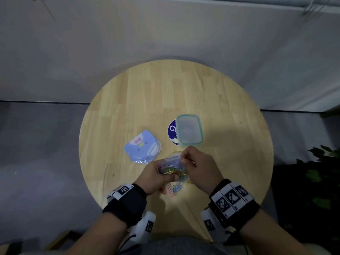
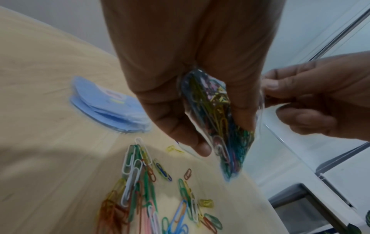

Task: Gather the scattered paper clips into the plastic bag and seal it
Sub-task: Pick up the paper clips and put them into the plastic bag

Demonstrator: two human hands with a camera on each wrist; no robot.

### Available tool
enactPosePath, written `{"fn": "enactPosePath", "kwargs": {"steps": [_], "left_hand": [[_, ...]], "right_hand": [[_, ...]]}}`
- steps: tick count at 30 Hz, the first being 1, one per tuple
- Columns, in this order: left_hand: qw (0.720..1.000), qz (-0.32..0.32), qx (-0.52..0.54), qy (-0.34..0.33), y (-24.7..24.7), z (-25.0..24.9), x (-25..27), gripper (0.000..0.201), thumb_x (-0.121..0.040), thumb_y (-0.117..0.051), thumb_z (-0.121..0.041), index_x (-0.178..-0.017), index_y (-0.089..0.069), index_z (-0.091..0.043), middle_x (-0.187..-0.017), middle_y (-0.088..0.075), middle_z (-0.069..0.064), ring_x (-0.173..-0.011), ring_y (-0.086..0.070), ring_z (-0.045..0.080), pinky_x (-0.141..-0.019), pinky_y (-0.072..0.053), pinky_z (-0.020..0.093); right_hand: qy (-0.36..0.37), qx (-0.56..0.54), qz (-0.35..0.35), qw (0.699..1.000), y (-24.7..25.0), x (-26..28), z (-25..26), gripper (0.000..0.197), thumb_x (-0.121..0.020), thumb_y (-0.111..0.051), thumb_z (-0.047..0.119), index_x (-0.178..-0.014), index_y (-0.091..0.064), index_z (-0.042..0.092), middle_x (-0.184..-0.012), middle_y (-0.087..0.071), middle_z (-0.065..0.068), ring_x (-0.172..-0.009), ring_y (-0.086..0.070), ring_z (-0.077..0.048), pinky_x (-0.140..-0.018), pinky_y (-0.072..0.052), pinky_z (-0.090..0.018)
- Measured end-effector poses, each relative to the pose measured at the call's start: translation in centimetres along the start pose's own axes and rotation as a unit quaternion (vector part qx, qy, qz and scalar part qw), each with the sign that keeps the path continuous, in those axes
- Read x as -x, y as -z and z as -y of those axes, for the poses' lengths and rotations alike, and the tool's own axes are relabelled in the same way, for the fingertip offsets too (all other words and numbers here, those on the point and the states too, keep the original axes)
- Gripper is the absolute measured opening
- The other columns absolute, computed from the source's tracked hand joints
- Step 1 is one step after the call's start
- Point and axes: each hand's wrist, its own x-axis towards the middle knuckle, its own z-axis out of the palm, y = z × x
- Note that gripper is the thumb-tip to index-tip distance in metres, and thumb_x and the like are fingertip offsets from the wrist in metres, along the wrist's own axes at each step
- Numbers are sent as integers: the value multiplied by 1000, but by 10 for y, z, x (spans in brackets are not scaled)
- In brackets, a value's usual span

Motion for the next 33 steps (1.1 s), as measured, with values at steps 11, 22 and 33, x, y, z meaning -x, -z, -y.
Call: {"fn": "enactPosePath", "kwargs": {"steps": [11,22,33], "left_hand": [[999,6,-20,29,-5,7,3,33,-62,-79,-20,-94,-71,-18,-77,-70,12,-57,-57,26,-58,-52,57],[999,11,49,16,9,10,10,16,-70,-80,-9,-75,-71,-21,-60,-67,-3,-51,-59,15,-50,-48,24],[992,-96,33,72,44,42,33,13,-74,-78,-8,-86,-71,-9,-69,-63,9,-58,-56,12,-51,-43,17]], "right_hand": [[-135,-22,80,987,12,-6,9,13,-75,-63,9,-66,-70,16,-63,-64,1,-60,-57,-12,-60,-46,-23],[-97,-25,-54,993,12,-14,-15,10,-81,-64,19,-73,-66,14,-67,-64,-1,-59,-56,-10,-63,-43,-22],[-155,209,114,959,-84,4,-59,91,-55,-80,50,-125,-37,11,-126,-40,-10,-118,-39,-30,-98,-41,-39]]}}
